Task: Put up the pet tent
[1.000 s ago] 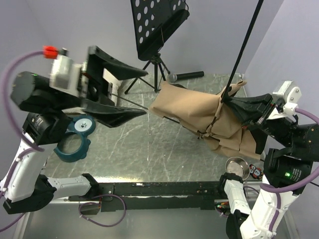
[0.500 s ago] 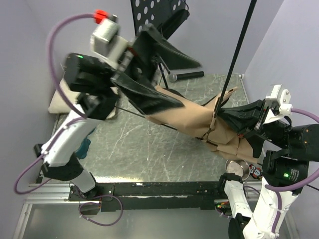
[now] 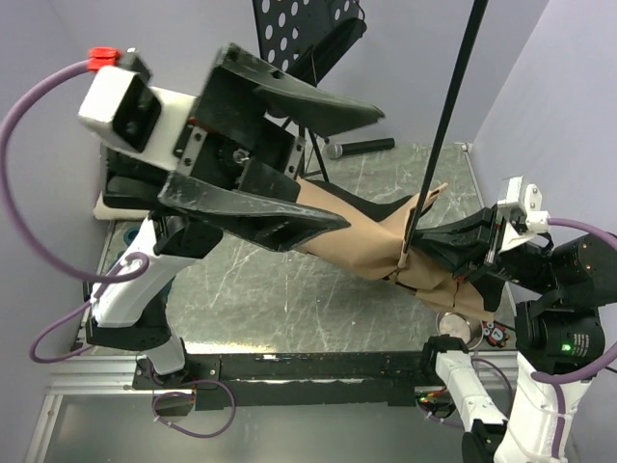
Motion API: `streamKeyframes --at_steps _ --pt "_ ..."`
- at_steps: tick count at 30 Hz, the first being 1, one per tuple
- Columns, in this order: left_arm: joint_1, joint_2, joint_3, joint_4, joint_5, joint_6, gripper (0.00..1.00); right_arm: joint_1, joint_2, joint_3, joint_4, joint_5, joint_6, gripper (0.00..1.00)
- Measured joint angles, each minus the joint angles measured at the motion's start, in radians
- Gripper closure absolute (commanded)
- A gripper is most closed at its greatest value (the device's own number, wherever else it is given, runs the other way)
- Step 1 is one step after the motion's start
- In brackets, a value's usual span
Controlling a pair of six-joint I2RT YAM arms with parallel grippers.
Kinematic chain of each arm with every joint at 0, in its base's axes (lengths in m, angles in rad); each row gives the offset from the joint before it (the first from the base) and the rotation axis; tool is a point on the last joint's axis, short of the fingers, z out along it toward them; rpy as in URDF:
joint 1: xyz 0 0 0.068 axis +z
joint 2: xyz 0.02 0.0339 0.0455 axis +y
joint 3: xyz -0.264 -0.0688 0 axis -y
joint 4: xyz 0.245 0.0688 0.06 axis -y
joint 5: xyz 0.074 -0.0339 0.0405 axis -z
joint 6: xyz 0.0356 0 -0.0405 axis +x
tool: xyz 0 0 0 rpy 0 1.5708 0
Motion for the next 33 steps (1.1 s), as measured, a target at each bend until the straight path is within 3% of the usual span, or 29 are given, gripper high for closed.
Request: streamKeyframes --at_steps 9,17,25,29,31,33 --pt "-0.097 0.018 0.032 -0.021 -0.137 0.131 0.27 0.040 -0.023 0.000 -0.084 0.020 -0.047 1.00" --pt "-0.177 0.059 0.032 -0.050 -0.227 0.226 0.39 0.059 -0.027 0.000 -0.138 0.024 -0.071 1.00" --pt "-0.266 0.110 0.066 -0.042 -0.282 0.309 0.64 0.066 -0.041 -0.006 -0.202 0.025 -0.117 1.00" --pt "-0.300 0.111 0.067 -0.040 -0.282 0.335 0.82 0.066 -0.056 -0.016 -0.235 0.025 -0.153 1.00" --pt "-0.303 0.107 0.063 -0.042 -0.282 0.336 0.97 0.068 -0.059 -0.024 -0.243 0.025 -0.164 1.00" --pt "-0.303 0.092 0.042 -0.049 -0.281 0.334 0.99 0.080 -0.062 -0.037 -0.248 0.027 -0.173 1.00"
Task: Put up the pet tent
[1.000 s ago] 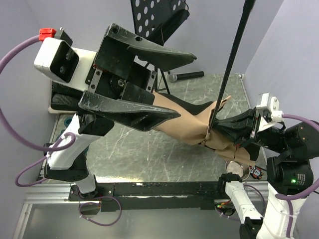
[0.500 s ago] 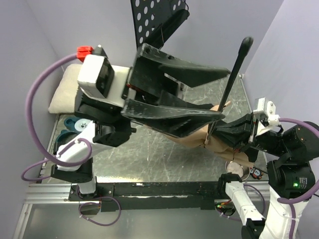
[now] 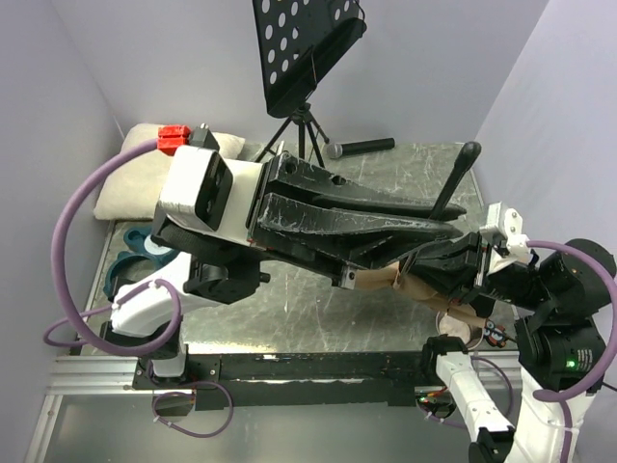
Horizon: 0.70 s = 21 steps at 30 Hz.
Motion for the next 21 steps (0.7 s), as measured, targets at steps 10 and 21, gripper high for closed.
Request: streamKeyframes --at_steps 10,21 --pt "0.110 -0.359 -0.482 -0.147 0.048 -0.050 0.99 0.076 -0.008 -0.106 0.019 0.010 0.034 1.00" --pt "0.447 -0.563 -0.924 -0.212 0.387 -0.286 0.99 0.499 0.074 -0.287 0.006 0.256 0.005 1.00"
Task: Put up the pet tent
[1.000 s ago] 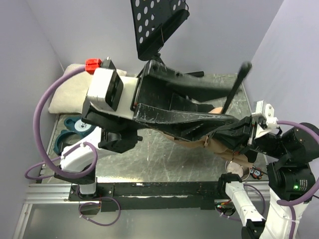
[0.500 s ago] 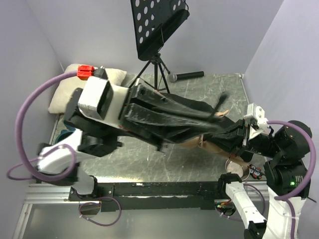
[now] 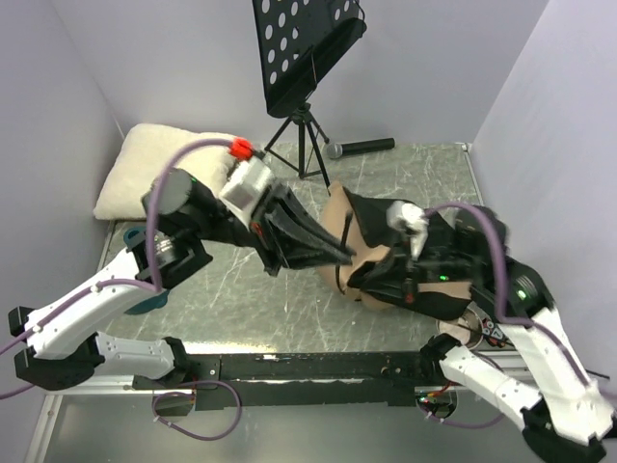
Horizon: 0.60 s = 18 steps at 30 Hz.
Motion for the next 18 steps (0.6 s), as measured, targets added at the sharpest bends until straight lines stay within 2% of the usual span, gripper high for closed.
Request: streamKeyframes --at_steps 6,11,12,13,15,16,17,18 --pt "0.013 -0.069 -0.164 -0.085 0.058 0.064 0.99 0.215 0.126 -0.037 -0.003 0.136 -0.099 1.00" --pt "0.103 -0.112 -0.280 -0.130 0.135 0.084 0.99 0.285 0.152 -0.066 -0.011 0.200 -0.185 1.00" --pt "0.119 -0.117 -0.295 -0.130 0.146 0.084 0.99 0.286 0.152 -0.069 -0.014 0.207 -0.199 0.97" --pt "0.133 -0.124 -0.312 -0.130 0.156 0.084 0.99 0.287 0.153 -0.071 -0.021 0.214 -0.214 0.81" --pt "0.156 -0.141 -0.344 -0.132 0.172 0.081 0.99 0.287 0.159 -0.071 -0.034 0.218 -0.237 0.74" --pt "0.168 -0.151 -0.365 -0.148 0.180 0.081 0.99 0.288 0.159 -0.071 -0.021 0.210 -0.245 0.68" --pt "0.175 -0.158 -0.390 -0.167 0.189 0.080 0.99 0.289 0.158 -0.066 0.002 0.202 -0.253 0.57" --pt "0.183 -0.165 -0.413 -0.187 0.196 0.079 0.99 0.289 0.154 -0.061 0.023 0.194 -0.257 0.52"
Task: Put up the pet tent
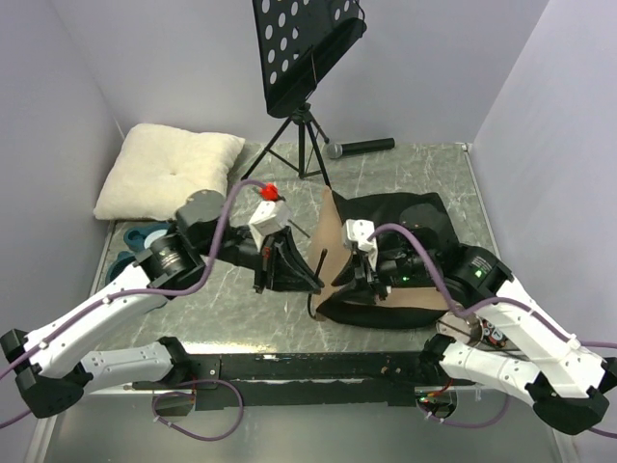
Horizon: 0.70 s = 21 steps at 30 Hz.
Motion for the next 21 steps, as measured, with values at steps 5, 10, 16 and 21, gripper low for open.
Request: streamKeyframes --at_steps 5,10,16,21 --pt "0.026 0.013 -0.057 -0.079 0.023 0.002 0.99 0.002 -0.022 0.025 0.048 -0.012 -0.005 0.24" --pt "0.035 0.008 -0.060 -0.092 0.032 0.014 0.99 0.002 -0.033 0.070 0.065 -0.024 0.031 0.16" --pt "0.035 0.006 -0.067 -0.102 0.034 0.029 0.99 0.002 -0.020 0.141 0.150 -0.047 0.163 0.16" --pt "0.036 0.019 -0.067 -0.104 0.035 0.038 0.99 0.002 0.028 0.190 0.237 -0.037 0.296 0.18"
